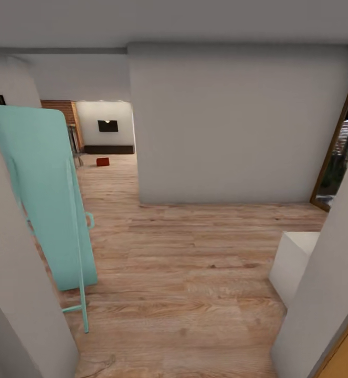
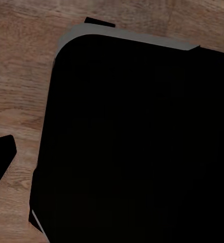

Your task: Move the two storage containers from the living room to the garage. In the garage, place one container on the floor and stack the other container on top of it (either order is fine).

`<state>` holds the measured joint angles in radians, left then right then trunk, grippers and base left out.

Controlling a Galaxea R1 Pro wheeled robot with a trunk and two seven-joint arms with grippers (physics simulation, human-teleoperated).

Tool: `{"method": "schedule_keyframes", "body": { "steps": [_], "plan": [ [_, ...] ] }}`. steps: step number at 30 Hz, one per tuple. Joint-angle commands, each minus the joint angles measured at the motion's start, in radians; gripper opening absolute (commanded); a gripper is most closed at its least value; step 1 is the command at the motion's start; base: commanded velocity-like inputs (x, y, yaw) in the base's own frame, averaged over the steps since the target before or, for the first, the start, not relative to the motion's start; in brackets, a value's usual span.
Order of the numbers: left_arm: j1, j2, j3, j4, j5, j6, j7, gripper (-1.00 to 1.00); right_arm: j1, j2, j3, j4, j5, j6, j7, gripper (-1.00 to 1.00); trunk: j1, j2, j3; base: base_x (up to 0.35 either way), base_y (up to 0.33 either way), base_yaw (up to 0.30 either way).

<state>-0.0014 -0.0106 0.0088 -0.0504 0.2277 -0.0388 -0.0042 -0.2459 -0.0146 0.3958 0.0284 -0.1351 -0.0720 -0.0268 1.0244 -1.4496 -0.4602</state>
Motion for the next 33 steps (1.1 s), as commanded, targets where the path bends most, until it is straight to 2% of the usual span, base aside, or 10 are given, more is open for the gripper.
{"method": "schedule_keyframes", "body": {
  "steps": [1,3,6,9,13,17,20,23,25,33],
  "plan": [
    [0.000,0.000,0.000,0.000,0.006,-0.002,0.000,1.00,-0.001,0.000,0.001,0.003,-0.013,-0.007,0.000,1.00,0.001,0.000,-0.001,0.321,0.000,0.000],
    [0.000,-0.001,0.000,0.000,0.006,-0.003,0.000,1.00,-0.001,-0.002,-0.040,0.002,-0.041,-0.016,0.005,1.00,0.001,0.000,-0.001,0.321,0.000,0.000],
    [0.000,-0.001,0.001,0.000,0.006,-0.005,0.000,1.00,-0.001,-0.005,-0.065,0.003,-0.068,-0.022,0.011,1.00,0.001,0.000,-0.001,0.321,0.000,0.000],
    [0.000,0.000,0.002,0.000,0.010,-0.006,0.000,1.00,0.001,-0.006,-0.073,0.005,-0.074,-0.020,0.014,1.00,0.001,0.000,-0.001,0.321,0.000,0.000],
    [0.000,0.000,0.002,0.000,0.024,-0.006,0.000,1.00,0.035,-0.007,-0.074,0.005,-0.069,-0.018,0.016,1.00,0.001,0.000,-0.001,0.321,0.000,0.000],
    [0.000,0.000,0.002,-0.001,0.033,-0.006,0.001,1.00,0.064,-0.007,-0.074,0.005,-0.056,-0.018,0.016,1.00,0.001,0.000,-0.001,0.321,0.000,0.000],
    [0.000,0.000,0.002,-0.001,0.035,-0.006,0.001,1.00,0.088,-0.006,-0.073,0.005,-0.031,-0.018,0.017,1.00,0.001,0.000,-0.001,0.321,0.000,0.000],
    [0.000,0.000,0.002,-0.001,0.036,-0.006,0.001,1.00,0.110,-0.006,-0.073,0.005,0.040,-0.023,0.017,1.00,0.001,0.000,-0.001,0.321,0.000,0.000],
    [0.000,0.000,0.002,-0.001,0.036,-0.006,0.001,1.00,0.113,-0.006,-0.074,0.004,0.065,-0.025,0.015,1.00,0.001,0.000,-0.001,0.321,0.000,0.000],
    [0.000,-0.002,0.001,0.000,0.036,-0.006,0.001,1.00,0.116,-0.005,-0.075,0.004,0.081,-0.025,0.013,1.00,0.001,0.000,-0.001,0.321,0.000,0.000]
  ]
}}
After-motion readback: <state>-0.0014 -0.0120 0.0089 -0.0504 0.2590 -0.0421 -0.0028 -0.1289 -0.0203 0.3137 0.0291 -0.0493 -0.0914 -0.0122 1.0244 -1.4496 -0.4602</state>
